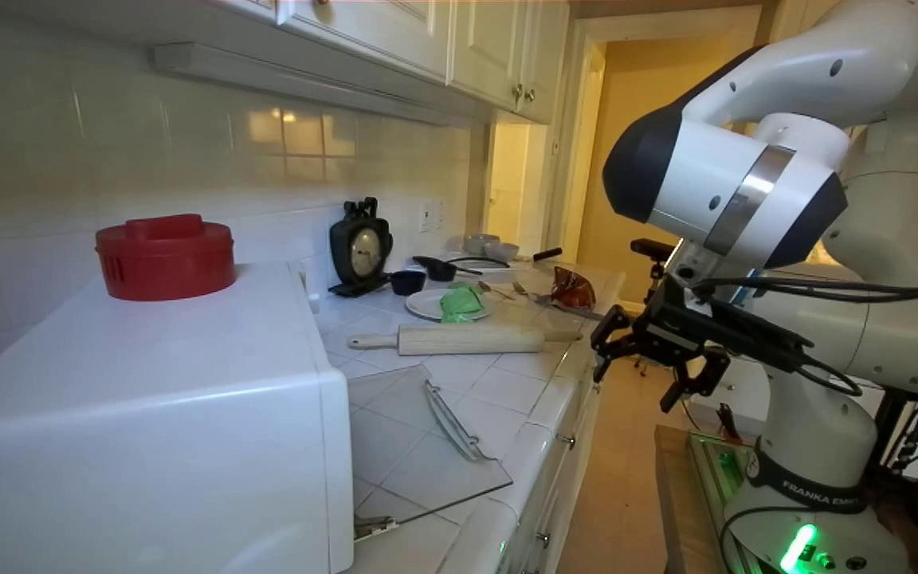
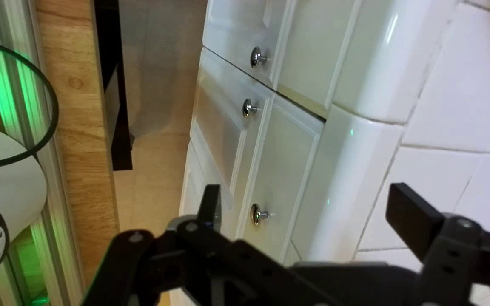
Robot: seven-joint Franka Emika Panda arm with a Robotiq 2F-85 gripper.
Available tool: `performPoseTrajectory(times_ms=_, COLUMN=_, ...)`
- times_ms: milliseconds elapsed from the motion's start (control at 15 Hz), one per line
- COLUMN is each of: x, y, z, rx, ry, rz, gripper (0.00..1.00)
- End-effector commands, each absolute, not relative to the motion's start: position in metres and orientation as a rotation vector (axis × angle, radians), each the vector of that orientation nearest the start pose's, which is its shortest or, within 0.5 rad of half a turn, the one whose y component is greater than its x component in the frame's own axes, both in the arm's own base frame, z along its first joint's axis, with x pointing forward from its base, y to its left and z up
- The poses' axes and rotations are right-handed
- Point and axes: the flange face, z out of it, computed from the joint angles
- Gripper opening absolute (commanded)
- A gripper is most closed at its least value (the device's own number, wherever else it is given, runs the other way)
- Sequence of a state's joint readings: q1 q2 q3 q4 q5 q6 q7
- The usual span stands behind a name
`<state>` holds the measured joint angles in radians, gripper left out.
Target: Open the oven and put the green packet into it
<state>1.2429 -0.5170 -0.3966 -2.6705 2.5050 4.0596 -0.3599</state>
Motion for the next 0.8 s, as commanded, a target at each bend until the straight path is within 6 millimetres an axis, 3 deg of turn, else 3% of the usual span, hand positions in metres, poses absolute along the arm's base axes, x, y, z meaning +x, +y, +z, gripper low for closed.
performPoseTrajectory(times_ms=0, x=0.219, y=0.088, z=0.408, rx=-1.917, ry=2.204, rz=-0.428, gripper=1.00)
performPoseTrajectory(times_ms=733, x=0.218, y=-0.012, z=0.438, rx=-1.186, ry=2.594, rz=-0.461, gripper=1.00)
